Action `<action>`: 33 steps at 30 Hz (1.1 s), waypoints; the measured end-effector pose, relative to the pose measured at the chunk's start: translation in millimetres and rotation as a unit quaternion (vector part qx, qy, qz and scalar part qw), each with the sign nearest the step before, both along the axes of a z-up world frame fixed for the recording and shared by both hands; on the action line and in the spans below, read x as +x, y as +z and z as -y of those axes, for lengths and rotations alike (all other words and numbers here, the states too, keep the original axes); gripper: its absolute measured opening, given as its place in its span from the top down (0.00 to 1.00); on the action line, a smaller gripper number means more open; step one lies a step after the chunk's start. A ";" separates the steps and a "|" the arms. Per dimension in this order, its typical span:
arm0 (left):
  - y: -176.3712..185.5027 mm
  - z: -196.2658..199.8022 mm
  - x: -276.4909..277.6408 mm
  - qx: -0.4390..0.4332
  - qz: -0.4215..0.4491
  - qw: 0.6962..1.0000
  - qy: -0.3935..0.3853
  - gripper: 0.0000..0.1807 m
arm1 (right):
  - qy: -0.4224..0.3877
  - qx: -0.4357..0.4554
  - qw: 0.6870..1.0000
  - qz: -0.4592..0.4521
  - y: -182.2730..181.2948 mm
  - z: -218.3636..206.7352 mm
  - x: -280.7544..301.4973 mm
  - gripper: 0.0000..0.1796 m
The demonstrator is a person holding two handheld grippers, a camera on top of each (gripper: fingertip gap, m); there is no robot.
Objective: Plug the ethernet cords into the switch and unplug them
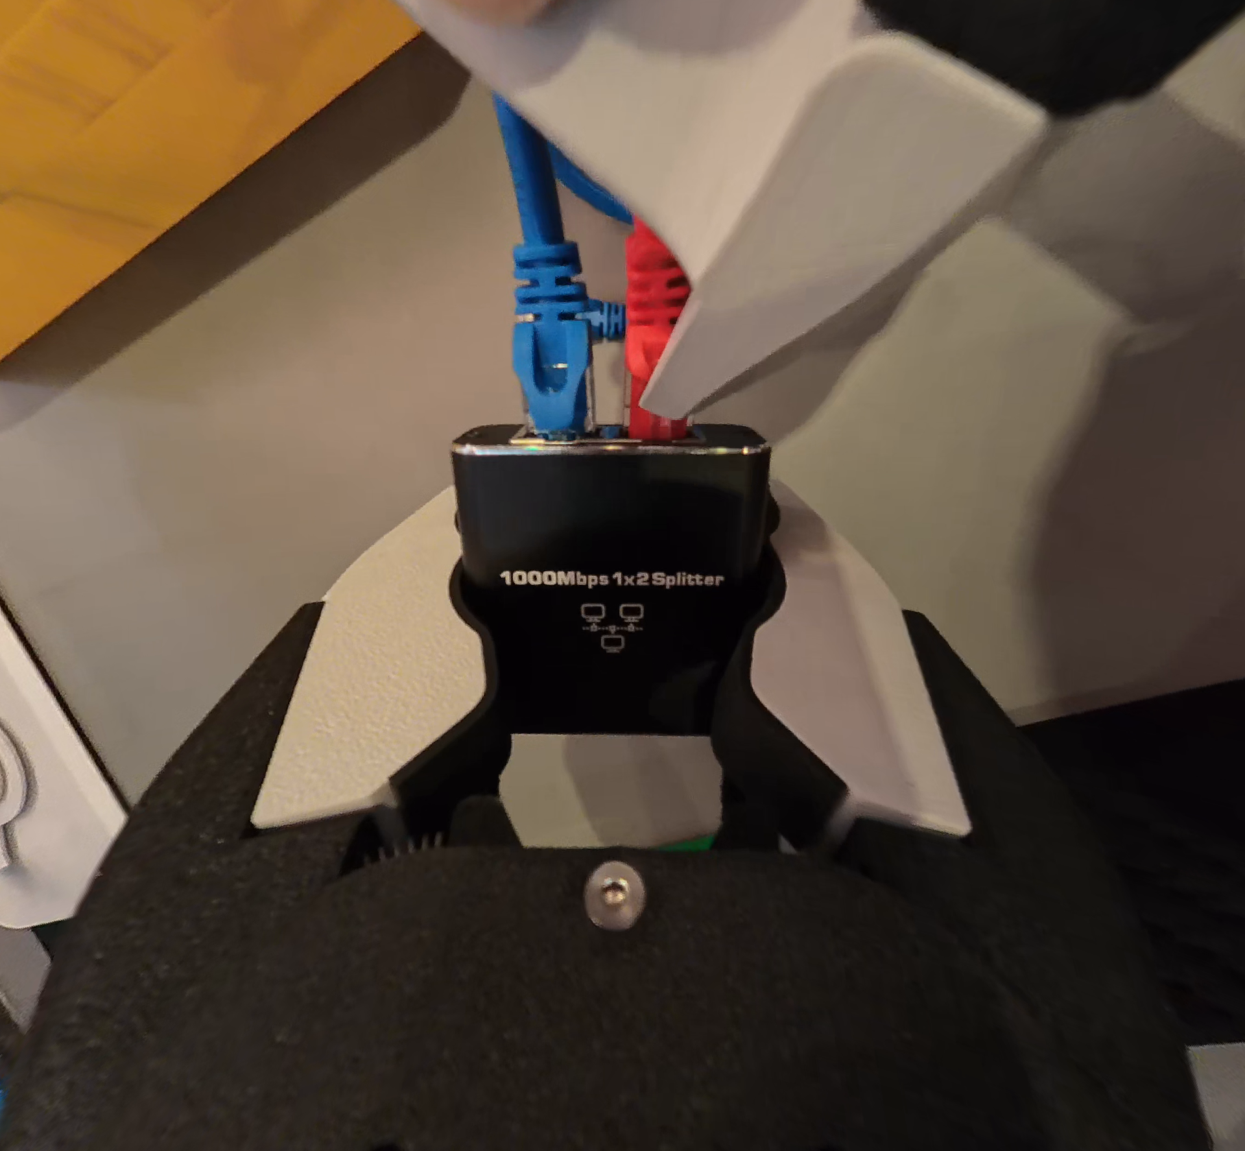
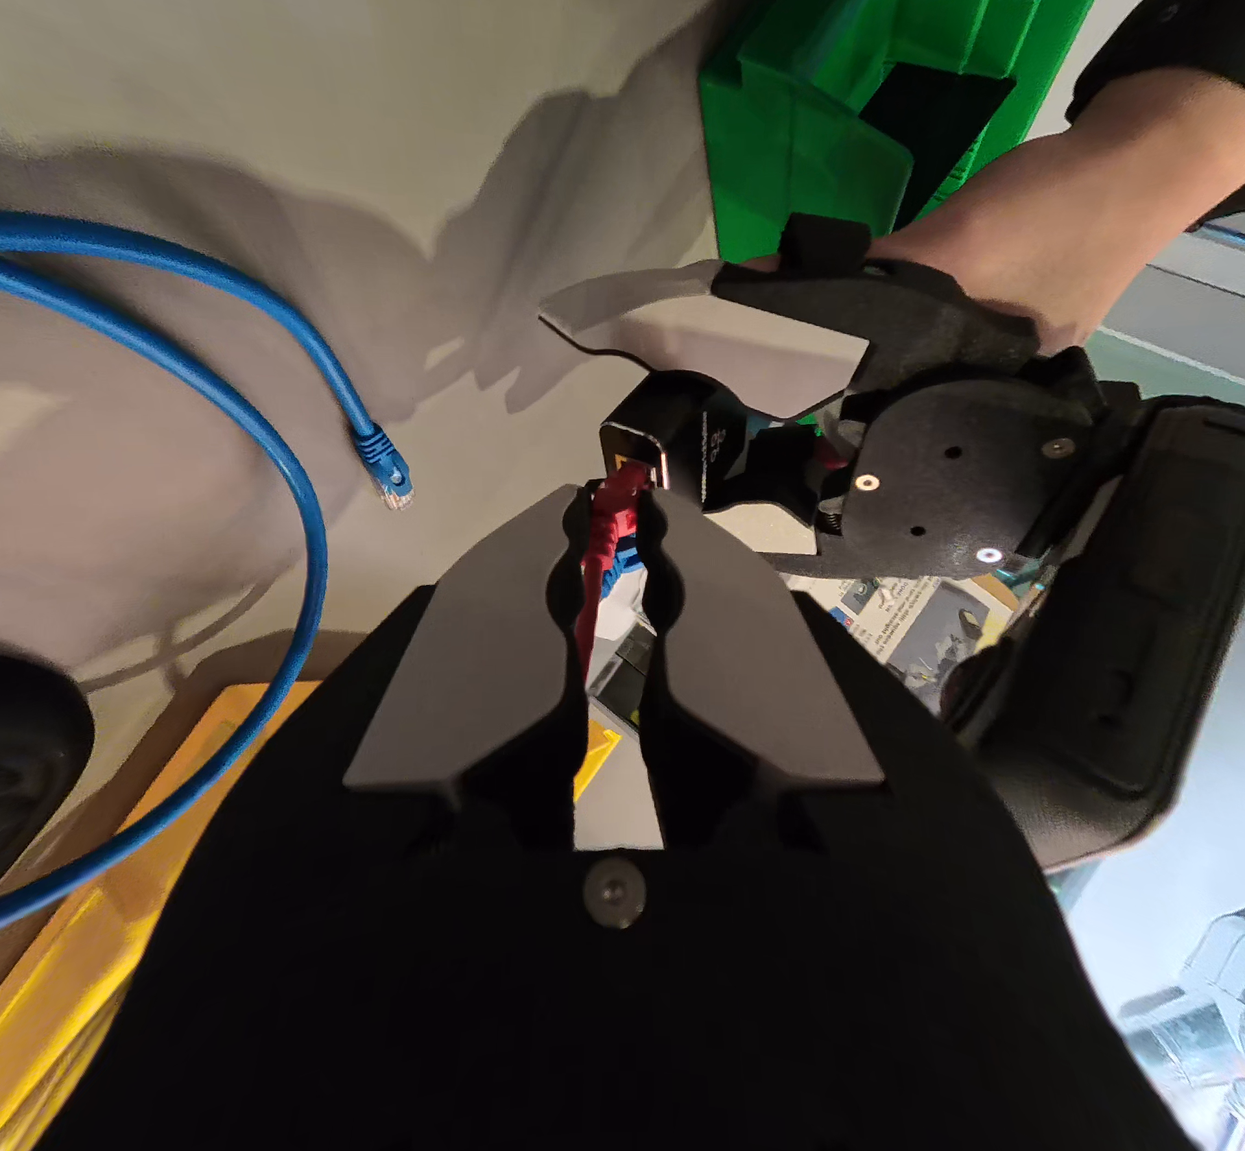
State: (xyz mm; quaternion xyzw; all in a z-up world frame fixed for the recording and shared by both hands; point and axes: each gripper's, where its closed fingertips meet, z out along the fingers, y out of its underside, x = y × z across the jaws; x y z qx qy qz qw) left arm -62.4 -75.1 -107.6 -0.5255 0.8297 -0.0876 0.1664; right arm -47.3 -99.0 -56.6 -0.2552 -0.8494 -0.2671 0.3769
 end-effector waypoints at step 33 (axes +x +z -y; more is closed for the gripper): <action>32.2 41.1 -6.7 -0.315 -0.012 0.947 0.058 0.59 | -0.040 -0.105 0.970 -0.216 34.3 2.4 -12.9 0.92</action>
